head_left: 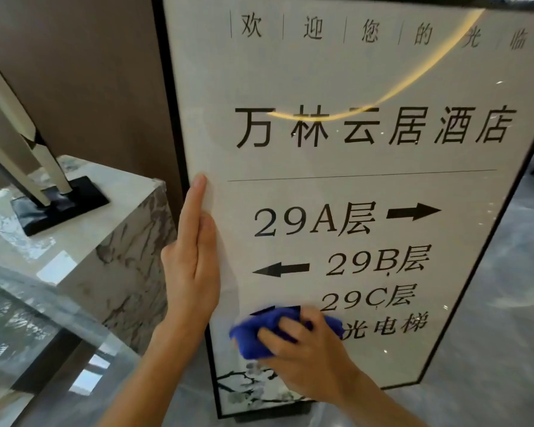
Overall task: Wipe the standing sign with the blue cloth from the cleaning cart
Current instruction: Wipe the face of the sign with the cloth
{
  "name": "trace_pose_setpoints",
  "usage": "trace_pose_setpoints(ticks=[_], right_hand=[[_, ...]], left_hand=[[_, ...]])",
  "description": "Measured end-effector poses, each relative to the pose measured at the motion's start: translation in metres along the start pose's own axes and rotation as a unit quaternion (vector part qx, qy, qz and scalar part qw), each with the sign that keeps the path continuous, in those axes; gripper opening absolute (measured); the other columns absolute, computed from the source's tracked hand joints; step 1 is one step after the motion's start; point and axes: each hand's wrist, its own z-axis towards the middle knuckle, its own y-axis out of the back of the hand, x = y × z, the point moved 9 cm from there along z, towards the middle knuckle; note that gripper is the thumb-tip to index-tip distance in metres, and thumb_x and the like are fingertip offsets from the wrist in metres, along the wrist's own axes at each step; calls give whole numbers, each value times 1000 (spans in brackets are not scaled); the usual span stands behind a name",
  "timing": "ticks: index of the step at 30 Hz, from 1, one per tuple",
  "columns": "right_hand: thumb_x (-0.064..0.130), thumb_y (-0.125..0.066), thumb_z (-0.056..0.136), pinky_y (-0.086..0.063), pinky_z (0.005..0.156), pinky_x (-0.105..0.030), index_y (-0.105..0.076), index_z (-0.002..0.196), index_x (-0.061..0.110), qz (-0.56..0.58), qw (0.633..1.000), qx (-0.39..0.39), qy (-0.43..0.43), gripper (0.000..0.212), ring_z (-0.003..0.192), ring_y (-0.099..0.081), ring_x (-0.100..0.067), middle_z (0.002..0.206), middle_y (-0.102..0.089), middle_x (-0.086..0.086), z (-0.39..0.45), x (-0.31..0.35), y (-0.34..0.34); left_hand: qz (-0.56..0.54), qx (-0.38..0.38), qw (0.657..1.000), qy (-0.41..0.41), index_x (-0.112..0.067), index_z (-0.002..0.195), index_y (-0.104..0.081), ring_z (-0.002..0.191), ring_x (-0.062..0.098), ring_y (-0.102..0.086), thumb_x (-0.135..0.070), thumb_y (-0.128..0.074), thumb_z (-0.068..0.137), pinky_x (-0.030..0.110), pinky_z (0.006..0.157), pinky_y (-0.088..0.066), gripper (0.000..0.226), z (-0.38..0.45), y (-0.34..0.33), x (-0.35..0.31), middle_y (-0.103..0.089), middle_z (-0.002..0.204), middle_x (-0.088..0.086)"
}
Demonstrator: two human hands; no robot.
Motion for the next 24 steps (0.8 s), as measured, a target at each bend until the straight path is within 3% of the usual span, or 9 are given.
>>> trace_pose_setpoints(ticks=[3,7,11,15,17,20,21,23,24], right_hand=[[25,-46,98,-36,85,-37,-61,106,36,1,999,23,49,20,102,-53,-15,123,-51,9,-22,8,-7],[26,-62,96,-44,81,-32,-64,106,34,17,998,-60,20,12,97,-57,-15,119,-54,8,-9,-12,18],[13,-49,103,-42,86,-38,-57,129,25,2,992,-118,-36,30,98,-50,-22,123,-51,0,20,-49,51],[7,-69,91,-43,83,-39,-43,145,15,-19,975,-163,-151,60,98,-48,-27,126,-47,-7,45,-109,88],[15,-69,94,-45,86,-40,-47,143,25,-14,967,-163,-197,54,98,-54,-31,123,-53,-10,49,-146,103],[36,-52,105,-52,92,-50,-55,119,62,37,944,-197,-263,30,103,-64,-31,114,-68,-8,42,-201,132],[39,-47,106,-51,95,-48,-55,119,62,24,938,-208,-278,27,106,-62,-30,116,-66,-8,34,-215,141],[38,-39,109,-41,103,-30,-53,139,39,-19,936,-200,-290,33,110,-49,-32,124,-51,-10,14,-233,148],[34,-35,110,-31,105,-20,-48,146,23,-46,939,-187,-284,40,110,-43,-32,126,-43,-11,5,-238,150]], left_hand=[[-4,-4,1000,-9,-63,143,-26,47,22,-42,-40,-29,106,34,42,-38,44,0,-1,-3,-47,68,7],[-12,-5,1000,-9,-63,143,-26,48,18,-42,-33,-29,107,18,44,-35,47,1,-2,-2,-50,69,5],[0,2,1000,-13,-61,143,-26,60,11,-54,-27,-30,108,6,56,-40,49,2,-6,-4,-57,88,-45],[-27,4,1000,-9,-62,142,-26,58,-1,-52,-27,-30,109,2,57,-41,48,1,-7,-1,-60,88,-40],[-15,0,1000,-9,-61,143,-25,61,0,-54,-26,-30,109,-1,61,-41,49,1,-7,0,-56,89,-46],[-2,-6,1000,-11,-60,143,-26,65,-15,-50,-25,-30,109,-3,62,-37,50,2,-7,2,-51,90,-53],[-5,-8,1000,-11,-60,143,-26,63,-15,-49,-26,-30,109,-2,59,-37,49,2,-7,3,-52,90,-52],[-12,-15,1000,-15,-58,145,-28,58,-2,-50,-33,-30,109,9,53,-40,44,2,-7,7,-55,91,-47],[-20,-19,1000,-13,-57,146,-29,55,8,-48,-39,-30,108,23,50,-44,42,1,-6,10,-58,87,-41]])
